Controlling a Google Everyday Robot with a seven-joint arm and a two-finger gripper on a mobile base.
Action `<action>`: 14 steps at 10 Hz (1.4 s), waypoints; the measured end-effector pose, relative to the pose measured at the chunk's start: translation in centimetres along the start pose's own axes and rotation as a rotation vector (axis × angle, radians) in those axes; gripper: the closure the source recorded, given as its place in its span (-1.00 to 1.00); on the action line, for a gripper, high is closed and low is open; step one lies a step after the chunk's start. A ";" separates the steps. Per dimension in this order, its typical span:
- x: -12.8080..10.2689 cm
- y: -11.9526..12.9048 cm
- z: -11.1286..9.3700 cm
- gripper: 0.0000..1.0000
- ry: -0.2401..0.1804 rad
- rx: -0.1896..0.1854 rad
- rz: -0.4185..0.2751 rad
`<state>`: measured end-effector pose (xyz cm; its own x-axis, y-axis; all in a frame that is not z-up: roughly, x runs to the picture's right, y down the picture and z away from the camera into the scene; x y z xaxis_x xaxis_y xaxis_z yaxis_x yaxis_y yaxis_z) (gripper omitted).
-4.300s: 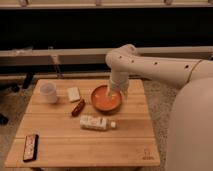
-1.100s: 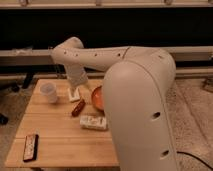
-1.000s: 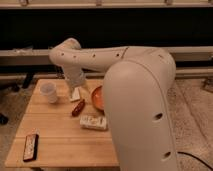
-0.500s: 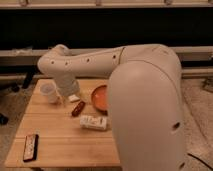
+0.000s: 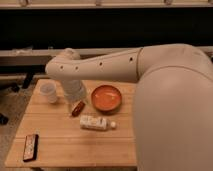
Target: Move the arm in a circular motion
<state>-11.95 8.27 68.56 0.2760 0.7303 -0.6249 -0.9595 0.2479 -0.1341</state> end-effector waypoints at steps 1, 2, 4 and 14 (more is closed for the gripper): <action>0.0 -0.4 -0.2 -0.30 -0.006 -0.008 0.022; 0.2 -1.1 -0.2 -0.30 -0.009 -0.023 0.045; 1.2 -2.9 0.0 -0.30 -0.008 -0.022 0.066; 3.5 -8.1 -0.6 -0.30 -0.020 -0.072 0.168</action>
<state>-3.24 8.43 67.05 0.1123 0.7701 -0.6280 -0.9935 0.0757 -0.0847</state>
